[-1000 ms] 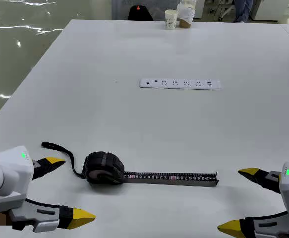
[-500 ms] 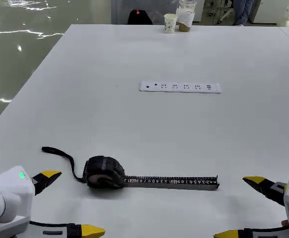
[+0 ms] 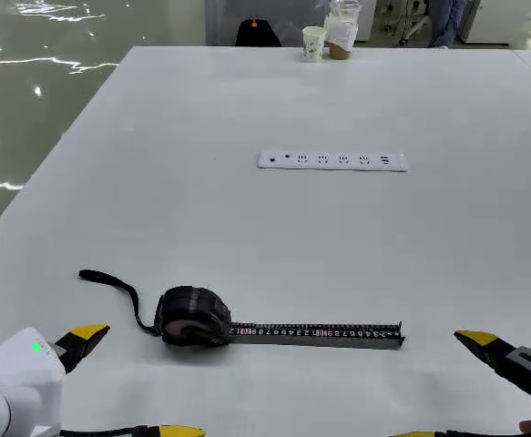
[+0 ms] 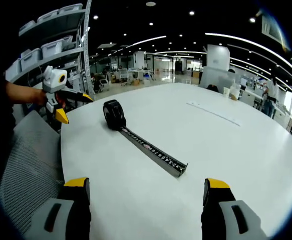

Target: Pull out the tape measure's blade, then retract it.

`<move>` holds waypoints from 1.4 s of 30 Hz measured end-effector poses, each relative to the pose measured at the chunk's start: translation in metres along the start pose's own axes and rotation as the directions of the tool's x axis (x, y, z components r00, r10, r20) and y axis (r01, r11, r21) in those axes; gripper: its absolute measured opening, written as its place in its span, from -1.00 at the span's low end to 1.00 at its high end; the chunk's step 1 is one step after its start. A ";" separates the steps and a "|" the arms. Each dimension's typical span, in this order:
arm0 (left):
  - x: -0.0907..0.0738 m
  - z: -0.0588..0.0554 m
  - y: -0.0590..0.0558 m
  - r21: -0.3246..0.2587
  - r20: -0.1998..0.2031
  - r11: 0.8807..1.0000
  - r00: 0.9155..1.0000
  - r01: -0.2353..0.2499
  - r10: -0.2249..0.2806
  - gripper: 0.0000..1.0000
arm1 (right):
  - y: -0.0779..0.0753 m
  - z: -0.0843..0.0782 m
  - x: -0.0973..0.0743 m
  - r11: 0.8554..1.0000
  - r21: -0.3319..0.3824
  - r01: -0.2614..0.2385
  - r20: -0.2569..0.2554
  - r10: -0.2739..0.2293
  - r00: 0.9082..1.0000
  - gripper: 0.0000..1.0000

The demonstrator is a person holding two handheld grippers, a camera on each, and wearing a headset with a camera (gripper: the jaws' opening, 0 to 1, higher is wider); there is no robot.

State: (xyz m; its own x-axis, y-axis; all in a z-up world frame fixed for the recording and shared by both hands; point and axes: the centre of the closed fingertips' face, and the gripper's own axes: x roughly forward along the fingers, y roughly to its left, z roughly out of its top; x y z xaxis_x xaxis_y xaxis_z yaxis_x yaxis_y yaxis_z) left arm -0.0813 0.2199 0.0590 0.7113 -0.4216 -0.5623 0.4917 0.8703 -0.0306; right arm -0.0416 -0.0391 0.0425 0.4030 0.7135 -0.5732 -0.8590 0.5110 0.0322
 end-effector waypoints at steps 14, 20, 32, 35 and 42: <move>-0.003 -0.002 -0.009 -0.070 0.017 0.995 0.997 -0.068 0.069 0.98 | 0.016 0.003 -0.001 0.998 0.039 0.048 0.018 -0.049 0.999 0.91; -0.004 -0.001 -0.013 -0.090 0.024 0.990 0.993 -0.111 0.114 0.98 | 0.018 0.009 -0.002 0.993 0.077 0.086 0.040 -0.090 0.995 0.93; -0.007 0.003 -0.013 -0.163 0.041 0.968 0.979 -0.192 0.201 0.98 | 0.031 0.018 -0.002 0.984 0.123 0.130 0.059 -0.138 0.989 0.94; -0.007 0.004 -0.017 -0.167 0.039 0.965 0.977 -0.201 0.210 0.98 | 0.034 0.020 -0.001 0.983 0.132 0.128 0.061 -0.137 0.989 0.94; -0.007 0.007 -0.018 -0.168 0.027 0.961 0.973 -0.220 0.228 0.98 | 0.036 0.023 0.000 0.978 0.143 0.149 0.065 -0.160 0.985 0.94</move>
State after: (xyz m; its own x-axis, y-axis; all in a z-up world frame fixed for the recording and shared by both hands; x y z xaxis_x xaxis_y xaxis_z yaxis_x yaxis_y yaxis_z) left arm -0.0912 0.2056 0.0691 0.8181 -0.2191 -0.5318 0.2315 0.9718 -0.0443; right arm -0.0654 -0.0098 0.0625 0.5545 0.6524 -0.5167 -0.7351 0.6750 0.0634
